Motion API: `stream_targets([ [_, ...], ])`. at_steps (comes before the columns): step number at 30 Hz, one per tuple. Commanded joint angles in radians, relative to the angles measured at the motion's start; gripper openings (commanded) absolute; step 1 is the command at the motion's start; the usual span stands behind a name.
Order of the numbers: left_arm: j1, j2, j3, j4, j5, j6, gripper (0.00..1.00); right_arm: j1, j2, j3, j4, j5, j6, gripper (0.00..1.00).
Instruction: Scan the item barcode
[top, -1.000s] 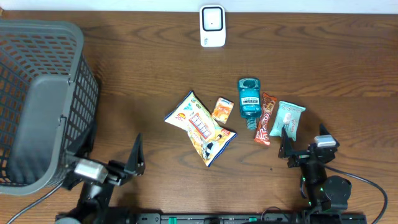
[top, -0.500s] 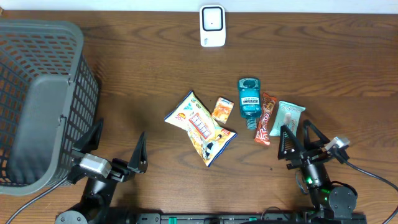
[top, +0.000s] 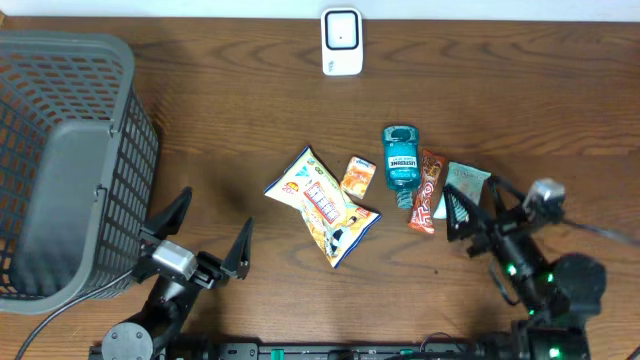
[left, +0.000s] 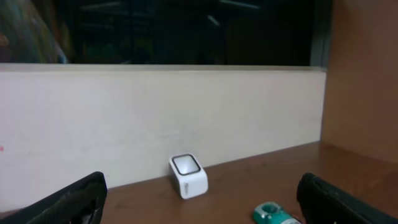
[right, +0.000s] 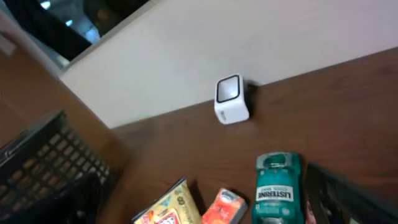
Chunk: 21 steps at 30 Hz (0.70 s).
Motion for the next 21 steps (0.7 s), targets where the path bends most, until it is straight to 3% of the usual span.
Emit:
stream_targets([
  [1,-0.004,-0.008,0.000,-0.002,0.031,-0.005,0.98,0.016,0.129,0.136,-0.090,-0.042,-0.077,0.99],
  [9,-0.004,-0.007,0.000,-0.072,0.031,-0.005,0.98,0.086,0.329,0.379,-0.429,0.063,-0.133,0.99],
  [16,-0.004,-0.007,0.000,-0.147,0.031,-0.006,0.98,0.155,0.344,0.396,-0.517,-0.082,-0.121,0.99],
  [21,-0.004,-0.007,0.000,-0.233,0.031,-0.006,0.98,0.204,0.369,0.383,-0.469,-0.090,-0.153,0.99],
])
